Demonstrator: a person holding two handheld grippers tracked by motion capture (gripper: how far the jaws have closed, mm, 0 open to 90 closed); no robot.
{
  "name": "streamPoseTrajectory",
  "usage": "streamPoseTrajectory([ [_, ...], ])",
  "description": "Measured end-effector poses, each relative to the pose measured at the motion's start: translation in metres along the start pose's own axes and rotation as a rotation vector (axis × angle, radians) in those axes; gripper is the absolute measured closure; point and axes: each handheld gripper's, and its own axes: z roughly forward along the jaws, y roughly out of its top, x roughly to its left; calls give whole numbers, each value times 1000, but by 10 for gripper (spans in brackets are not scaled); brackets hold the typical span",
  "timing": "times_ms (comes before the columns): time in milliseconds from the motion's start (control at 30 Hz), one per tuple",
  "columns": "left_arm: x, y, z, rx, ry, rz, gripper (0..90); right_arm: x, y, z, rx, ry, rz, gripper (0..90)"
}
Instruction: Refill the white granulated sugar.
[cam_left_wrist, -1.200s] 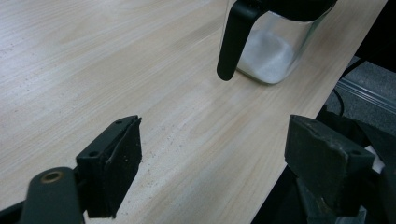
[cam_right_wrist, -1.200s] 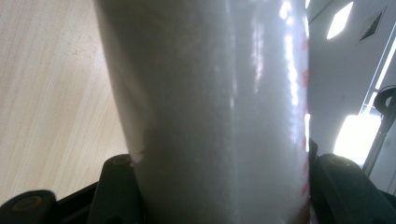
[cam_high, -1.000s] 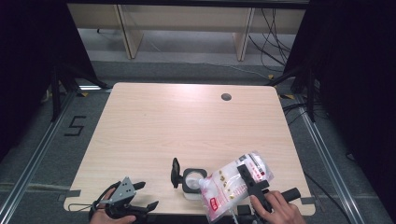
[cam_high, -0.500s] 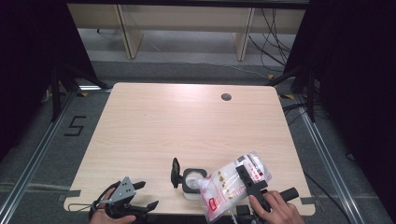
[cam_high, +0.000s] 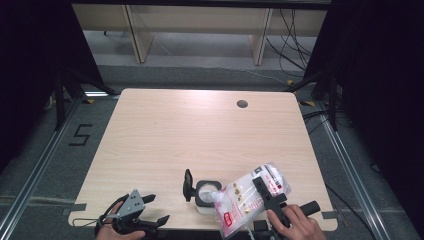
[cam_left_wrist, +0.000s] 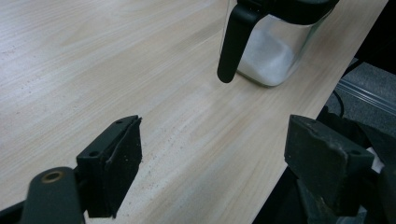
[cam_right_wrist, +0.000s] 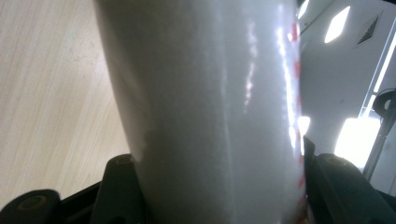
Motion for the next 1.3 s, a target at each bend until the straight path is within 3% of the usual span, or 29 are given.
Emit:
streamPoseTrajectory([
  [167,0,0,-1,2,0,-2,185,-3,0,-2,10,-9,3,496],
  [200,3,1,-1,6,3,40,185,-3,0,-2,3,-9,16,496],
  [233,3,1,-1,12,9,42,185,-3,0,-2,3,-9,16,496],
  [267,0,-1,0,1,1,2,185,-3,-1,-2,4,-7,-4,497],
  [367,0,0,0,0,-4,-3,185,-1,0,0,-5,8,1,497],
  [400,0,0,0,3,4,2,185,2,0,0,1,18,34,498],
  [433,0,0,0,2,1,1,185,2,-1,1,-5,15,20,498],
  [467,-1,-1,0,-3,-3,-6,185,4,-1,1,1,20,47,498],
  [533,0,0,-1,3,-3,-3,185,3,-2,2,-1,20,33,498],
  [567,3,0,-1,11,4,32,185,2,-3,2,-4,22,22,499],
  [600,1,0,0,-4,1,18,185,2,-3,2,-2,26,28,499],
  [633,2,0,-1,14,3,22,189,4,-3,3,-5,26,39,500],
  [667,-1,-1,0,-2,-5,-7,189,3,-3,4,-11,28,27,501],
  [700,0,-1,0,-1,-3,-3,189,4,-3,4,-5,34,39,502],
  [733,0,0,0,0,-4,-5,189,4,-3,4,-7,29,19,502],
  [767,3,1,-1,3,0,36,189,6,-3,3,6,38,50,503],
  [800,3,1,-1,11,6,43,190,6,-4,4,6,39,54,503],
  [833,0,-1,0,1,-1,0,190,6,-4,4,7,39,47,503],
  [900,1,0,0,1,-5,19,190,6,-4,4,8,38,51,504],
  [967,-2,0,2,-13,-5,-13,191,5,-4,6,-13,34,37,507],
  [1067,1,0,-1,-3,-10,27,193,9,-4,5,11,47,76,508],
  [1100,0,0,-1,-3,-8,0,193,8,-4,5,5,40,54,508],
  [1133,1,0,0,-5,-2,2,194,7,-3,5,1,29,46,508],
  [1167,1,0,0,-11,-5,12,194,6,-4,4,2,27,34,509],
  [1200,3,0,-1,14,5,44,193,6,-3,3,9,25,48,508],
  [1233,0,-1,-1,-1,-2,0,194,5,-3,3,6,22,45,508],
  [1300,0,0,0,-3,-2,-6,193,2,-4,2,-9,26,37,509],
])
